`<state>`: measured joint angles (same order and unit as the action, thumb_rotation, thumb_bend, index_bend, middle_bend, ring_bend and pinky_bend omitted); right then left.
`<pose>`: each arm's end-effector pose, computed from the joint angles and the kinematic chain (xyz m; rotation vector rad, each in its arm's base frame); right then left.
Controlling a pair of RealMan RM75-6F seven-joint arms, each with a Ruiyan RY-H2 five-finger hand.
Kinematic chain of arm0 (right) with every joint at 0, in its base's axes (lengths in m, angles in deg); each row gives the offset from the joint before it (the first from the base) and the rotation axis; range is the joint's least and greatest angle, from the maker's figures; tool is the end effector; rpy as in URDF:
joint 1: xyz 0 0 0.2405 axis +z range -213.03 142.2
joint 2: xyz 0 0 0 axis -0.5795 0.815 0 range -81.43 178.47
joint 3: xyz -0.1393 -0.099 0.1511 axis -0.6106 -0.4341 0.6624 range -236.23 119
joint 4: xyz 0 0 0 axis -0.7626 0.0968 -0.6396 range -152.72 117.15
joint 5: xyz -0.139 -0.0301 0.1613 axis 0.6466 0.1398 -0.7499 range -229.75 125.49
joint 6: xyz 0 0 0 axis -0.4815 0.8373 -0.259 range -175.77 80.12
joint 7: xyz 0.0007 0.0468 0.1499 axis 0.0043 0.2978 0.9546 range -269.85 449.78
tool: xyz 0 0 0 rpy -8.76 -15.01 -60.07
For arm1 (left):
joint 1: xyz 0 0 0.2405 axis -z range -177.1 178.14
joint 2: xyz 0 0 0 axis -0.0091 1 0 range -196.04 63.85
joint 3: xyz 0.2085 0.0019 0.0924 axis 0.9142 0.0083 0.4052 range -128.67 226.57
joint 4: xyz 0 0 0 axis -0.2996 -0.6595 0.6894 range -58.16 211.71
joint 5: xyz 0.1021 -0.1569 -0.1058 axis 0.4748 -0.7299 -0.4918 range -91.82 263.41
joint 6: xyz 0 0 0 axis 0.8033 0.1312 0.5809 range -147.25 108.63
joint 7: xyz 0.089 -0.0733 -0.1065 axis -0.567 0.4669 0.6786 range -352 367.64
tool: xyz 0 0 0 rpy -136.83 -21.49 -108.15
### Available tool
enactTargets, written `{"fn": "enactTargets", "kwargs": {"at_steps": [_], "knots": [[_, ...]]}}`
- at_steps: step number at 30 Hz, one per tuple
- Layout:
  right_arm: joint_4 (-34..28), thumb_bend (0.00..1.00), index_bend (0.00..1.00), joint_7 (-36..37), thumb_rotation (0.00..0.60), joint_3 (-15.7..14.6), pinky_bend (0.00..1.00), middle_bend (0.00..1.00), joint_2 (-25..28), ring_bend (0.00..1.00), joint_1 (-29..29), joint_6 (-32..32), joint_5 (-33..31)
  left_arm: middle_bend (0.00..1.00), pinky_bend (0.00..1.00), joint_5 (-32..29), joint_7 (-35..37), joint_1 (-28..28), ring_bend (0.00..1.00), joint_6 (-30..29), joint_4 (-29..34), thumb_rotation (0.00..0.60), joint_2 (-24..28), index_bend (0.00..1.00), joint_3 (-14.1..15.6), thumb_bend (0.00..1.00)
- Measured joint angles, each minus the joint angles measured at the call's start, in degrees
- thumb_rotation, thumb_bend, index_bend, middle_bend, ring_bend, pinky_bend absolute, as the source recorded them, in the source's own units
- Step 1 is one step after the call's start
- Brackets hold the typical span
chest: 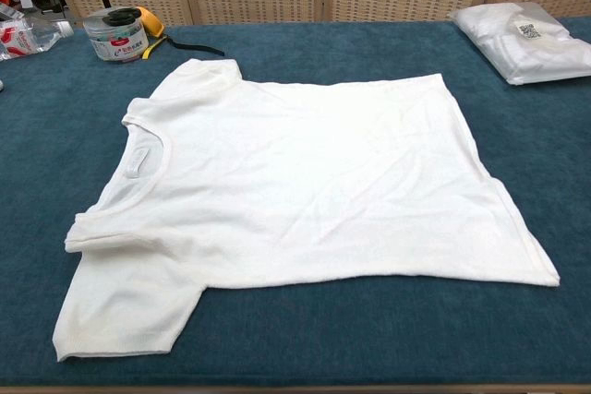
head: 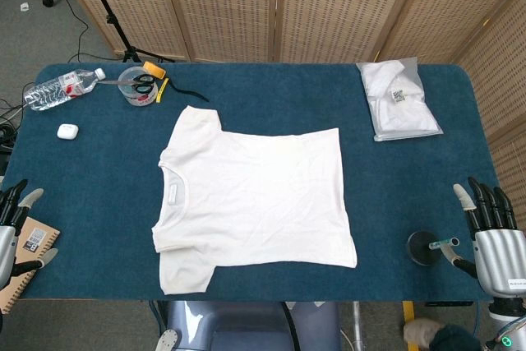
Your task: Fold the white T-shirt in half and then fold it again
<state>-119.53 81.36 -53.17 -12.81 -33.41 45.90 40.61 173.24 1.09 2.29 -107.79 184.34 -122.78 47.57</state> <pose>-0.2388 -0.1832 0.1657 1.3474 -0.7118 1.0267 -0.2496 0.1696 0.1599 -1.3602 -0.9162 -0.9140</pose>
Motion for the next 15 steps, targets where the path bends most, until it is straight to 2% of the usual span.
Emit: {"fn": "enactTargets", "kwargs": {"at_steps": [9, 15], "knots": [[0.1, 0.00, 0.00, 0.4, 0.600, -0.1, 0.00, 0.00, 0.1, 0.00, 0.1, -0.4, 0.1, 0.00, 0.00, -0.4, -0.1, 0.2, 0.00, 0.3, 0.3, 0.600, 0.1, 0.00, -0.2, 0.00], [1.3, 0.00, 0.00, 1.4, 0.600, -0.9, 0.00, 0.00, 0.0, 0.00, 1.4, -1.6, 3.5, 0.00, 0.00, -0.1, -0.1, 0.2, 0.00, 0.0, 0.1, 0.600, 0.0, 0.00, -0.3, 0.00]]}}
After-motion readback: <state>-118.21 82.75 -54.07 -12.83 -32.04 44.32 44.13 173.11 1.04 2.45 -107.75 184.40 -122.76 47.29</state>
